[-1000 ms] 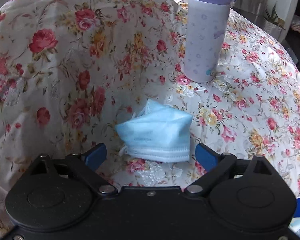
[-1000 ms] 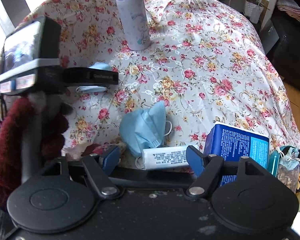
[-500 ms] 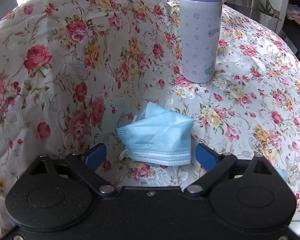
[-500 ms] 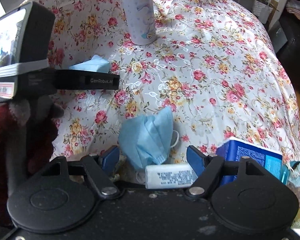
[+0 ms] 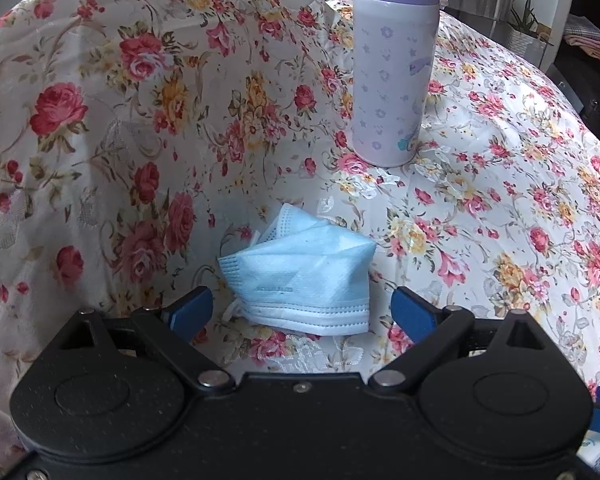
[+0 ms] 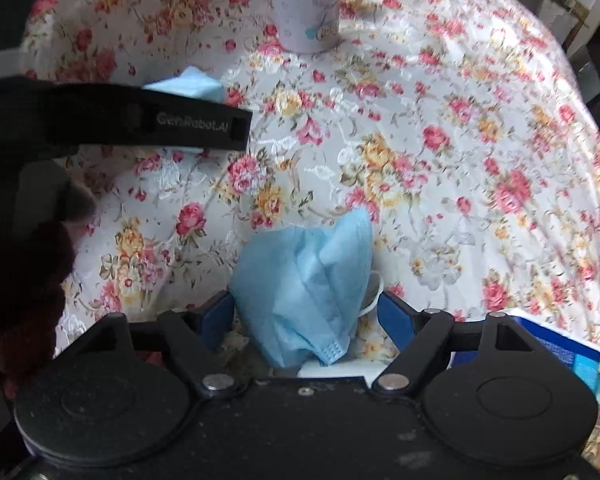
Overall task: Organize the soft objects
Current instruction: 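Grasp a blue face mask with the left tool while the right grasps another mask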
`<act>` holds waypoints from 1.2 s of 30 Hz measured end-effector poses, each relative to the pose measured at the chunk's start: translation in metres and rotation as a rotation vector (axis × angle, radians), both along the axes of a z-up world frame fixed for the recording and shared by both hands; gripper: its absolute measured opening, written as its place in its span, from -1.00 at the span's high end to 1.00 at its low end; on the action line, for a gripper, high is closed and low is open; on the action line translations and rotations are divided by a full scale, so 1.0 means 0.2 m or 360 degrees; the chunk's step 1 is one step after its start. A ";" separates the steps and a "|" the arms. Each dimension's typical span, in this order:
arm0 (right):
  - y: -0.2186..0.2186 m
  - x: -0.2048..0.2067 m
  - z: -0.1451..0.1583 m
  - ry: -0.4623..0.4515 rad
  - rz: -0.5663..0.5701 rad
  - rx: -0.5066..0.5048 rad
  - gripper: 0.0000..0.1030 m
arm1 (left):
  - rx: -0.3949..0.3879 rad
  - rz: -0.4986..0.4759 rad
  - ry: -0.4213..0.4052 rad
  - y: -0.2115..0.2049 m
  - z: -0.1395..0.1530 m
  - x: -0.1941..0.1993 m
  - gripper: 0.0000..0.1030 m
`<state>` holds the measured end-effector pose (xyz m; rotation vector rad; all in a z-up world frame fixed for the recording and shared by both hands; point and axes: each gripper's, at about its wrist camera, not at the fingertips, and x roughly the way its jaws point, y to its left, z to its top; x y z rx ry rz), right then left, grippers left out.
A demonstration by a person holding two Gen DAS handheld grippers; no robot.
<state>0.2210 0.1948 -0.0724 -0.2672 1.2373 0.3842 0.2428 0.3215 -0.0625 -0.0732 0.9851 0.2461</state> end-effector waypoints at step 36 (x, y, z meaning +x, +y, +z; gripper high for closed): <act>-0.04 -0.01 0.05 0.0045 -0.0054 0.0106 0.12 | -0.0241 0.0148 0.0042 0.17 -0.06 0.07 -0.01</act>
